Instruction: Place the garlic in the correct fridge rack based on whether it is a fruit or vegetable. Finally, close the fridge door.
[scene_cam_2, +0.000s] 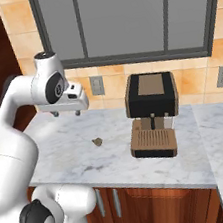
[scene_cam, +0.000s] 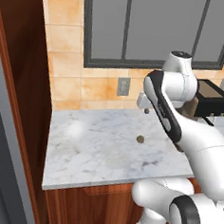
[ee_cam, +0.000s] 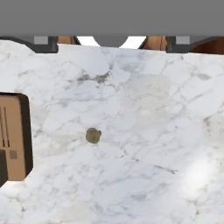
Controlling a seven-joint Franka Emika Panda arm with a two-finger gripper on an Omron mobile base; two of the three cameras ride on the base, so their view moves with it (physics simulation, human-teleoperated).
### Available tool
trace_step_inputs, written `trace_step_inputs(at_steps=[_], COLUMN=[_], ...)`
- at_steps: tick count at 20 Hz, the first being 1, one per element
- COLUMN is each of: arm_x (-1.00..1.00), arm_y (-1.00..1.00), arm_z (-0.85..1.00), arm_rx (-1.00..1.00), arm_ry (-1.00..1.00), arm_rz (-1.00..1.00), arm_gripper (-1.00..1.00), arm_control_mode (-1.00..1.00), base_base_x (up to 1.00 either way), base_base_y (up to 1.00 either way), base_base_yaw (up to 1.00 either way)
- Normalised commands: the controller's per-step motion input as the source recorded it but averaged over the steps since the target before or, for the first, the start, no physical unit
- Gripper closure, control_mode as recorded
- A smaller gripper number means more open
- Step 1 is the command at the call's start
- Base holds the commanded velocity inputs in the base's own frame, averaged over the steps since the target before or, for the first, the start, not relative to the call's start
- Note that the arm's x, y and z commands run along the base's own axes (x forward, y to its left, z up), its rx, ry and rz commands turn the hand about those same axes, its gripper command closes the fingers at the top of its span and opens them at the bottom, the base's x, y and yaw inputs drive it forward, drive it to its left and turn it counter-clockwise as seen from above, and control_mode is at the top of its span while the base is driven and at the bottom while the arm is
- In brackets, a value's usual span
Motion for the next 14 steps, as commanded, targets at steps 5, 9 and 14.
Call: trace_step_inputs(at_steps=[5,9,14], arm_x=[0.11,0.31,0.13], arm_y=[0.00,0.00,-0.18], arm_z=[-0.82,-0.79,-0.65], arm_rx=[0.00,0.00,0.00], arm_ry=[0.19,0.20,0.02], arm_rz=[-0.01,-0.03,-0.06], arm_gripper=[-1.00,-1.00,-1.00], arm_control_mode=[-1.00,-1.00,-1.00], base_base_x=[0.00,0.00,0.00], base_base_y=[0.00,0.00,0.00], base_base_yaw=[0.00,0.00,0.00])
